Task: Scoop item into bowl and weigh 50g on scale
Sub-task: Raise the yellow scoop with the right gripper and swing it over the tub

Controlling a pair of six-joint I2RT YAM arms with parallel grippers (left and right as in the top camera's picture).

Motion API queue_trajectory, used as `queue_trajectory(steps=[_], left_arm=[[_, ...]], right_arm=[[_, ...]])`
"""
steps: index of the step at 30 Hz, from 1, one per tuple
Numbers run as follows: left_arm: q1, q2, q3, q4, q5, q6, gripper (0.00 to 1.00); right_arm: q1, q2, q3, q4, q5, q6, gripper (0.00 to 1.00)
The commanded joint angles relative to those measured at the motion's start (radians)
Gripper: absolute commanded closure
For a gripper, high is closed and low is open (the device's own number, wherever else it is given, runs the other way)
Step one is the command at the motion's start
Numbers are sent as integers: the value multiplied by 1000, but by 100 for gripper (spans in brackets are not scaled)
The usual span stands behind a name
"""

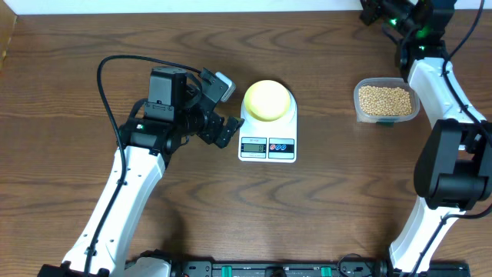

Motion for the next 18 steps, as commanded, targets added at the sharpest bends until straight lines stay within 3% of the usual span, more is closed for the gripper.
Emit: queue_trajectory(steps=[1, 9, 18], left_arm=[[-2, -15, 6, 0, 10, 17, 2], [-2, -15, 6, 0, 10, 17, 2], [-2, -15, 6, 0, 10, 17, 3]], right_arm=[[-21, -33, 21, 5, -114, 111, 99], [-87, -49, 21, 3, -356, 291, 99], [-100, -127, 21, -74, -296, 293, 99]])
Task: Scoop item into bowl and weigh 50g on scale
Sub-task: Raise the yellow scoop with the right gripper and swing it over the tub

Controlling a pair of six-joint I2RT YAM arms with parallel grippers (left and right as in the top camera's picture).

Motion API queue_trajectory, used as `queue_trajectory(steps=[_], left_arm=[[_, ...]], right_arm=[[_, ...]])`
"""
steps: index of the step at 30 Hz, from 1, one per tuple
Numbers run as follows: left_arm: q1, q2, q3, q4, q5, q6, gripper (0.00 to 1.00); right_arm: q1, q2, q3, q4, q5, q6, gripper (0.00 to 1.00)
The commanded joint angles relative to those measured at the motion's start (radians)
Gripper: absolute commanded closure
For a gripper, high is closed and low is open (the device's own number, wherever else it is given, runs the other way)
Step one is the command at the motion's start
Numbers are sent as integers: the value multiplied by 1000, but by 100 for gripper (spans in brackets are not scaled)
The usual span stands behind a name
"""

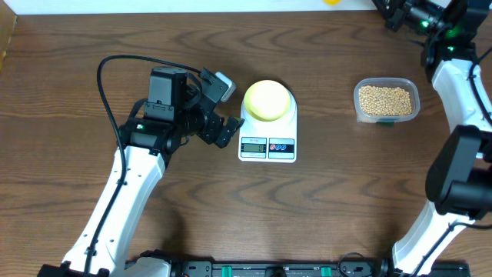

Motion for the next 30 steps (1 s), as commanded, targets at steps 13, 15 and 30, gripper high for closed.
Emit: queue_trajectory(steps=[13, 15, 30], left_arm=[[-2, -15, 6, 0, 10, 17, 2], [-2, -15, 6, 1, 10, 17, 3], [-2, -15, 6, 0, 10, 17, 2]], right_arm=[[-2, -207, 27, -515, 300, -313, 99], [-2, -234, 32, -594, 381, -360, 99], [-3, -335, 96, -1038, 839, -559, 99]])
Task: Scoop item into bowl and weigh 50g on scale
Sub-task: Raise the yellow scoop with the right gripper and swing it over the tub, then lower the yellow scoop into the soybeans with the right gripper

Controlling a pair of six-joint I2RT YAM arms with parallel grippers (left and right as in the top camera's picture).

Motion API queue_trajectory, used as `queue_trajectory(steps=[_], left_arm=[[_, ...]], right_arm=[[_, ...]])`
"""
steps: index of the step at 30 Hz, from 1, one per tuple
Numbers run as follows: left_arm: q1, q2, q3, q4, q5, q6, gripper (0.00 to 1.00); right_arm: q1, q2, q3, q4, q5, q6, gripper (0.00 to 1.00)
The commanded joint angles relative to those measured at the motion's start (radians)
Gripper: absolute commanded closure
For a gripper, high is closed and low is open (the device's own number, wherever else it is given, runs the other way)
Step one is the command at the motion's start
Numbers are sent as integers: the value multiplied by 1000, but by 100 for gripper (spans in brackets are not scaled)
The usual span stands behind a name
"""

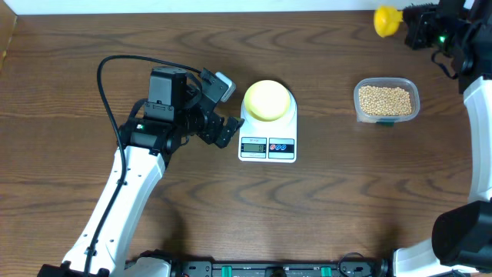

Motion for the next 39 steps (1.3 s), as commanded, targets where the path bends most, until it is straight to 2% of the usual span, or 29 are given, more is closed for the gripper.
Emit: queue_trajectory(steps=[1, 16, 27, 39], left_arm=[[-2, -15, 6, 1, 10, 17, 2], [-2, -15, 6, 1, 10, 17, 3], [-2, -15, 6, 1, 10, 17, 2], [-2, -15, 6, 1, 10, 17, 3]], right_arm=[[-3, -14, 58, -69, 148, -84, 99], [-3, -14, 107, -314, 146, -129, 99], [-3, -13, 106, -356, 151, -129, 99], [-3, -13, 106, -482, 284, -121, 99]])
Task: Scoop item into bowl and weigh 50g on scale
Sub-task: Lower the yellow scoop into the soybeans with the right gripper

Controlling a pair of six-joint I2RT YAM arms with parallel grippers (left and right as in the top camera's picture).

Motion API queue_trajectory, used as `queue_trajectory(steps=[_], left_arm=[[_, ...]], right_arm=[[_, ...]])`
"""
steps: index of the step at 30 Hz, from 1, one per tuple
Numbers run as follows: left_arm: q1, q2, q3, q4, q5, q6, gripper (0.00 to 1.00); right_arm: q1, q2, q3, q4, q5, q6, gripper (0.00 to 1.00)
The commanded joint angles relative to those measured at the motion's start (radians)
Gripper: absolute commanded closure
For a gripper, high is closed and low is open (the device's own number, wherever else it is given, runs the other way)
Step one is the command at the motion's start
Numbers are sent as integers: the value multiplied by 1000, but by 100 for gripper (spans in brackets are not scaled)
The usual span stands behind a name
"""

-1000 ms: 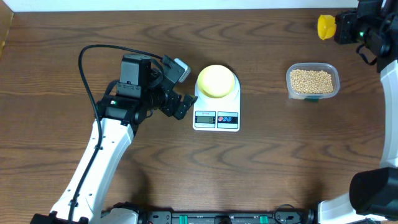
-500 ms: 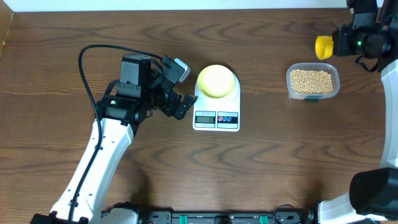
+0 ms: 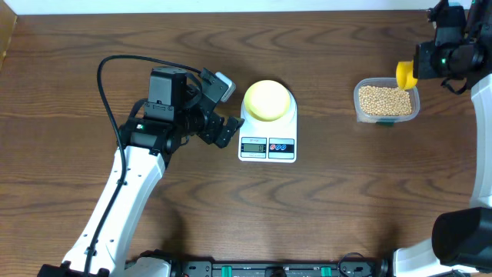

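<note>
A yellow bowl (image 3: 267, 99) sits on the white kitchen scale (image 3: 267, 148) at mid-table. To the right stands a clear tub of tan beans (image 3: 384, 101). My right gripper (image 3: 421, 65) is shut on a yellow scoop (image 3: 405, 74), which hangs at the tub's far right rim, just over the beans. My left gripper (image 3: 224, 131) rests beside the scale's left edge, fingers apart and holding nothing. Whether the scoop holds beans cannot be told.
The left arm (image 3: 138, 169) and its black cable (image 3: 104, 73) take up the left half of the brown wooden table (image 3: 330, 208). The right arm (image 3: 473, 231) runs along the right edge. A white wall borders the far side.
My right gripper has brought the yellow scoop from the table's far edge, behind the tub, nearer to the tub's right rim. The left arm, bowl and scale are unchanged.
My right gripper was first at the far edge behind the tub with no scoop showing. Then a bit of yellow showed at the frame's top edge. Later the gripper held the scoop beyond the tub, and now it holds it at the tub's rim. The left arm stayed still.
</note>
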Motion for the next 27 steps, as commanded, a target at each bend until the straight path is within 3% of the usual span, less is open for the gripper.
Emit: queue_trajectory(steps=[1, 10, 27], left_arm=[[-2, -14, 6, 1, 10, 17, 2], [-2, -14, 6, 1, 10, 17, 2], [-2, -14, 6, 1, 10, 17, 2]], right_arm=[[-3, -13, 18, -25, 67, -5, 99], [-3, -13, -27, -40, 113, 25, 99], [-3, -12, -169, 117, 117, 39, 99]])
